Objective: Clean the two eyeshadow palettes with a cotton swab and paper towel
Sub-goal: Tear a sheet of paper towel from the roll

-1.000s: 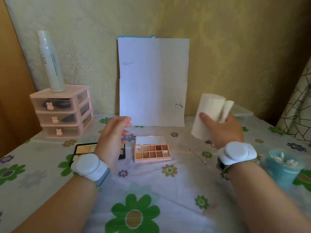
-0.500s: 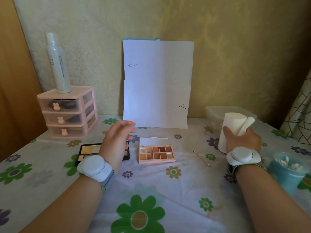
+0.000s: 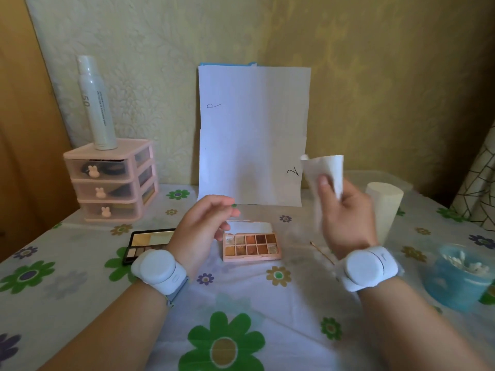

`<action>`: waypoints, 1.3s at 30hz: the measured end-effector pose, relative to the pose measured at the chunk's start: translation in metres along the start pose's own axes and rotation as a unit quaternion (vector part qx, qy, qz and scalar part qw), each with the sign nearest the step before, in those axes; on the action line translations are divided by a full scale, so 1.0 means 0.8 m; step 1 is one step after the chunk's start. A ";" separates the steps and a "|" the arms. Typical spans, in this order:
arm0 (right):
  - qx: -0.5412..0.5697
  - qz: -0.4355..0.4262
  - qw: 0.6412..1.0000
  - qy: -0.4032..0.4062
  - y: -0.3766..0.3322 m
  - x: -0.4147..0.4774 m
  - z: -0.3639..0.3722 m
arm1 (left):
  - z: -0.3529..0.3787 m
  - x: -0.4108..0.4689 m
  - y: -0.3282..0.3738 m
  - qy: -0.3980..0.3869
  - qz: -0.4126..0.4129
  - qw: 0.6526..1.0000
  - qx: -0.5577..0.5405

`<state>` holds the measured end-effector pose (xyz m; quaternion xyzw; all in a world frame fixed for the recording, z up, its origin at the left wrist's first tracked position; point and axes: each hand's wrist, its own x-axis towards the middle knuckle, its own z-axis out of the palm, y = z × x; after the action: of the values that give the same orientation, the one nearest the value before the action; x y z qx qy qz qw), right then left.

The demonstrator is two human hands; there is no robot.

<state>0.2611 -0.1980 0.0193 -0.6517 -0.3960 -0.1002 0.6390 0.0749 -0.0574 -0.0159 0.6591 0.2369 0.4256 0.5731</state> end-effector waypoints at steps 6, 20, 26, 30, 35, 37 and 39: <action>0.257 0.219 0.917 -0.210 -0.014 -0.038 0.055 | 0.013 -0.001 -0.002 -0.086 -0.066 0.991 -0.076; 0.128 0.194 0.962 -0.143 0.024 -0.028 0.049 | -0.008 0.008 -0.010 0.068 0.025 0.997 0.033; 0.106 0.148 0.968 -0.172 0.022 -0.032 0.050 | -0.008 0.005 -0.011 -0.019 0.020 0.989 0.144; 0.012 0.154 0.972 -0.175 0.023 -0.027 0.046 | -0.009 0.003 -0.008 -0.051 0.027 0.969 0.242; -0.064 0.118 0.980 -0.149 0.020 -0.024 0.042 | -0.008 0.004 -0.008 -0.027 0.032 0.956 0.291; -0.073 0.103 0.982 -0.138 0.017 -0.023 0.041 | -0.006 0.002 -0.003 -0.014 0.056 0.951 0.304; -0.057 0.108 0.982 -0.145 0.017 -0.023 0.040 | -0.006 0.003 0.000 -0.009 0.048 0.960 0.276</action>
<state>0.2453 -0.1743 -0.0079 -0.7340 -0.4051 0.0424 0.5435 0.0724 -0.0527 -0.0151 0.8060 0.3078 0.3648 0.3500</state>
